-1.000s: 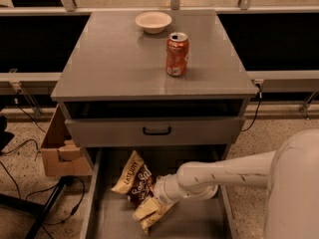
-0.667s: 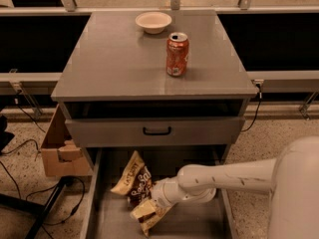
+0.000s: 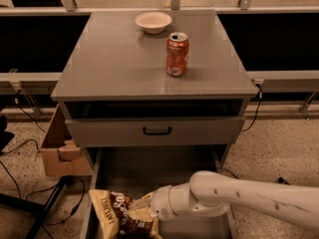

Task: Pick brown chip bag from middle drawer and place on counter

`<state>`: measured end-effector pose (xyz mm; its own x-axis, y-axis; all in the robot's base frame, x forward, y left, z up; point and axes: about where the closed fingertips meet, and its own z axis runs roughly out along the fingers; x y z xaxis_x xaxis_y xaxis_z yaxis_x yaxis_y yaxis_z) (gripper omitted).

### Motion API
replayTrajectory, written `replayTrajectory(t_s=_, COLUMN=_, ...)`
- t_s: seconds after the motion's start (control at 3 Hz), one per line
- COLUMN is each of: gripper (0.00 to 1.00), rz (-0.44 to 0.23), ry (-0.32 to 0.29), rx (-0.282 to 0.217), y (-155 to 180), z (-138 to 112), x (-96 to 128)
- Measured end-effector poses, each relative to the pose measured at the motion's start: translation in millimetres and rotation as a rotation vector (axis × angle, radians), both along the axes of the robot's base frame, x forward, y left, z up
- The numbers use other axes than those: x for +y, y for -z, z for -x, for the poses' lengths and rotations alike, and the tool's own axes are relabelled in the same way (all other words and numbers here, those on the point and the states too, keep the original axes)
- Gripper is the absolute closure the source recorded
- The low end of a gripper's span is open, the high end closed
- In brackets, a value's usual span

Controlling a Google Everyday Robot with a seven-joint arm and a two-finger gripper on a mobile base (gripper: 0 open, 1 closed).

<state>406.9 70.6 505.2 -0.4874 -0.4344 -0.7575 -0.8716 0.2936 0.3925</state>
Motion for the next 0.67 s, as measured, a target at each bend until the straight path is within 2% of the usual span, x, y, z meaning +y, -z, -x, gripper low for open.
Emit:
replayTrajectory(t_s=0.33, gripper=0.66, rz=-0.023, ry=0.047, rx=-0.028, y=-25.1, z=0.7, x=-18.8)
replayTrajectory(t_s=0.67, gripper=0.44, rz=-0.021, ry=0.048, rx=-0.024, y=-21.9, z=0.8, x=-19.5)
